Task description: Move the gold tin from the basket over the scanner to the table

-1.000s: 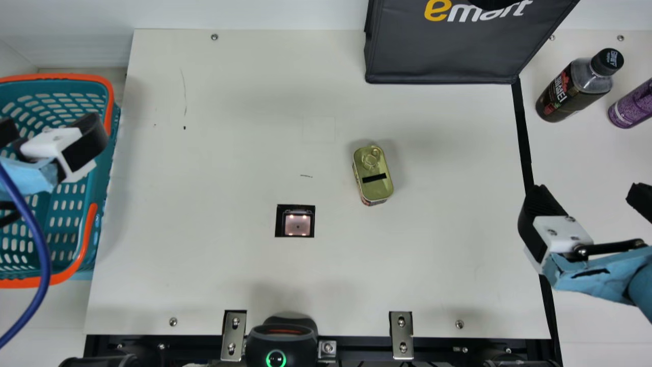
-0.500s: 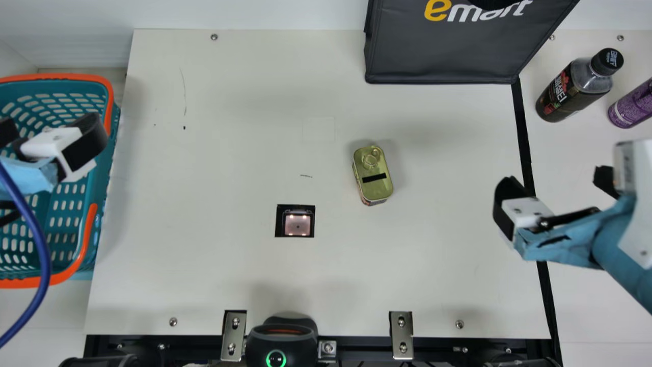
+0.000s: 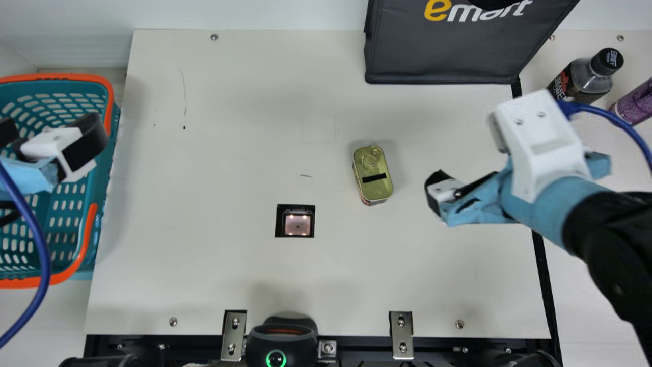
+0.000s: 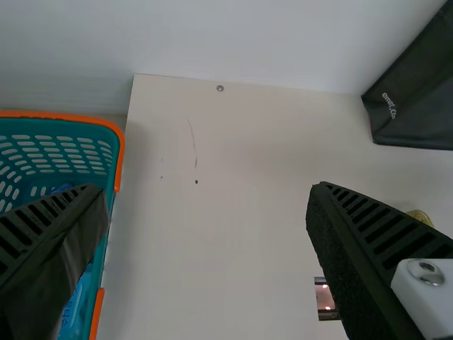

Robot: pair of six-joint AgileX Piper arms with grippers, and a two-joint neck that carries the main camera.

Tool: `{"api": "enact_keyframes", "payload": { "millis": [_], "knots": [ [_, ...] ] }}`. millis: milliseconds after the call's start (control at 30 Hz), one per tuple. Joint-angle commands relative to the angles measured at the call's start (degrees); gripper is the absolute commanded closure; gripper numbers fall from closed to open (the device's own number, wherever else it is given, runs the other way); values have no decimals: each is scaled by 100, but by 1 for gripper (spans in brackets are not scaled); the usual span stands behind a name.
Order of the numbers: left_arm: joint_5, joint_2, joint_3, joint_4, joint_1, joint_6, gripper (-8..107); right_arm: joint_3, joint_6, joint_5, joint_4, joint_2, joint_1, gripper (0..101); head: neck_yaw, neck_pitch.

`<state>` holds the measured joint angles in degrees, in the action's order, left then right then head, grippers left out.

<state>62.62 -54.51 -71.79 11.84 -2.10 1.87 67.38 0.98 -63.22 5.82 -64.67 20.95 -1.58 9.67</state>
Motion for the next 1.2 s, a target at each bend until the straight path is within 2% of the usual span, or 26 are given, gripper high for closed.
{"api": "enact_keyframes", "payload": {
  "millis": [0,300,600,1167],
  "knots": [
    [0,0,0,0,0,0,9,32,18,58,-68,-299,177,6,0,-175],
    [0,0,0,0,0,0,9,236,-44,343,-447,-1318,418,6,0,-175],
    [0,0,0,0,0,0,9,512,77,483,-709,-2223,565,6,0,-175],
    [0,0,0,0,0,0,9,678,499,687,-809,-3386,726,6,0,-175]
  ]
}}
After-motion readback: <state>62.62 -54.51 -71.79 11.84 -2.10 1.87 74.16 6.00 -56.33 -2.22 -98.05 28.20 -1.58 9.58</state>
